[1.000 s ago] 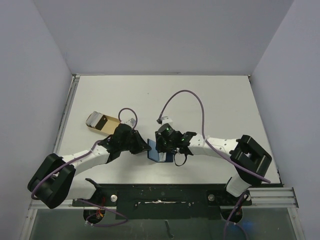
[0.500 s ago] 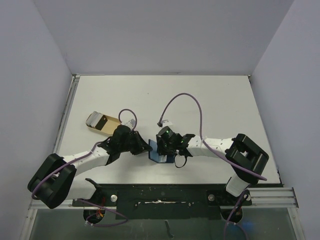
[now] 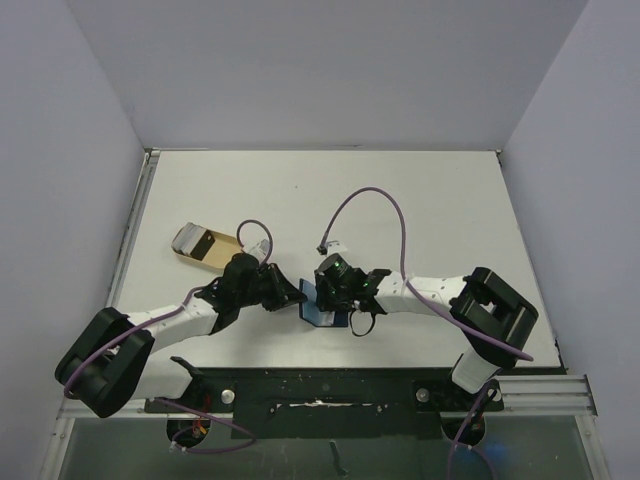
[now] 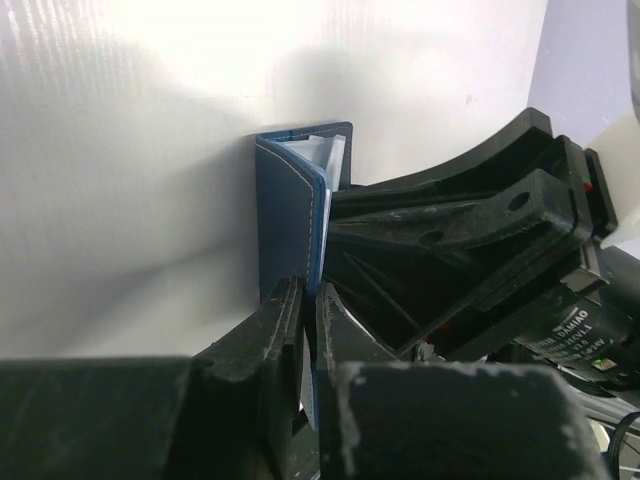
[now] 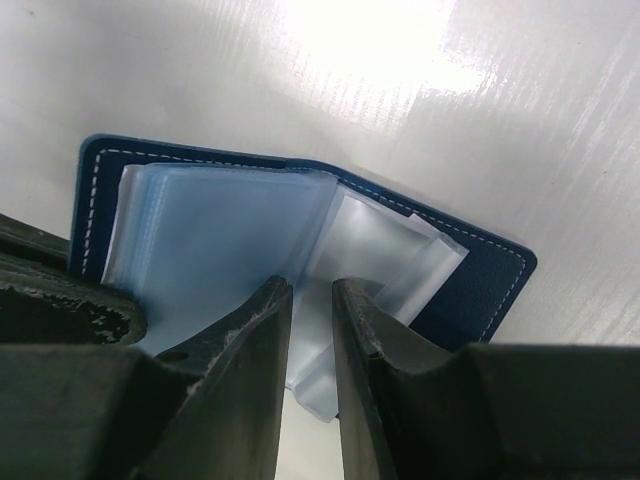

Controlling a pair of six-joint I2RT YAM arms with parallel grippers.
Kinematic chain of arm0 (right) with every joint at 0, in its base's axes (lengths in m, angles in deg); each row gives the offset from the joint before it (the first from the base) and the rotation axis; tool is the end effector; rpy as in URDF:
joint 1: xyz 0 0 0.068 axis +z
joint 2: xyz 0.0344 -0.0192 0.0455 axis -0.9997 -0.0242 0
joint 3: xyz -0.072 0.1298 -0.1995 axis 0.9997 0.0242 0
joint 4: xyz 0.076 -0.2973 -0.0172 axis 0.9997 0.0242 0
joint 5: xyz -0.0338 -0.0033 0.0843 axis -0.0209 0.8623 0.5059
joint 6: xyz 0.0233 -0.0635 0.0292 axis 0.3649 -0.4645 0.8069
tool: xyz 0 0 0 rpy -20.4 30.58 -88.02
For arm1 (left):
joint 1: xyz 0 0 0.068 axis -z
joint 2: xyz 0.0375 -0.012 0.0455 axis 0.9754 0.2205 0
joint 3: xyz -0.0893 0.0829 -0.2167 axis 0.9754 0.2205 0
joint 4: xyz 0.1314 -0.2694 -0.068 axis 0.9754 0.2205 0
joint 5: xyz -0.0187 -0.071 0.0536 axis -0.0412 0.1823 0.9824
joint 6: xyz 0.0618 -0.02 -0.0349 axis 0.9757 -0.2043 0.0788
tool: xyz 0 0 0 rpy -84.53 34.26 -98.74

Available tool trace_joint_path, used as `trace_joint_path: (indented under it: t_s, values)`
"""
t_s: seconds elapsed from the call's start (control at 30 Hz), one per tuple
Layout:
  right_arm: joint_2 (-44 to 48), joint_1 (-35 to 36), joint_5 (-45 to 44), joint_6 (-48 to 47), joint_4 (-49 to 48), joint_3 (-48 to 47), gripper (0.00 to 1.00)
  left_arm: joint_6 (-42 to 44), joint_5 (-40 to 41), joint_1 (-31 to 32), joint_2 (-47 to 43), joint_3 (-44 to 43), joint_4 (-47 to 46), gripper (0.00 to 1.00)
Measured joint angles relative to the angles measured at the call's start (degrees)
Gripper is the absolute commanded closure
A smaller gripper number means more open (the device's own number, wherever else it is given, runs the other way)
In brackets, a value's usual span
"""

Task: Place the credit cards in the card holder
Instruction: Adjust the card slot at the card holder, then turn over the card slot in the card holder.

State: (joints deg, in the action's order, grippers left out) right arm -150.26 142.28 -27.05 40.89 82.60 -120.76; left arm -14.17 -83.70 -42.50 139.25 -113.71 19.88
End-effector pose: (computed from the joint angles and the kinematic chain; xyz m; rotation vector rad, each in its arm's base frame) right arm 0.2243 0.2935 0.0825 -0.2254 2.5576 0.5471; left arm 0.2332 -0.1859 0.0809 -0.3276 2.4237 -1.2113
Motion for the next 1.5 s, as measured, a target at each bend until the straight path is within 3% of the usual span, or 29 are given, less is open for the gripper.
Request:
trace_joint_path:
  t_s: [0.37, 0.5, 0.73, 1.03, 1.5]
  values:
    - [0.0, -0.11, 0.02, 0.2, -0.72, 0.59, 0.75, -1.27, -1.33, 0.0, -0.11, 0.96, -4.24, 0.89]
    - [0.0, -0.11, 0.02, 0.2, -0.81, 0.59, 0.75, -1.33, -1.42, 0.0, -0.11, 1.01, -4.63, 0.99]
    - [0.0, -0.11, 0.0, 0.2, -0.79, 0.59, 0.75, -1.46, -1.55, -0.04, -0.11, 1.44, -5.18, 1.0]
    - [0.48, -1.16, 0.85, 0.44, -1.31, 1.27, 0.68, -1.29, -1.55, -0.15, -0.11, 1.49, -5.22, 1.0]
    - [9.94, -2.27, 5.03, 2.97, -6.4, 6.67, 0.45, -0.74, -0.07, -0.35, -0.76, 1.53, -3.34, 1.0]
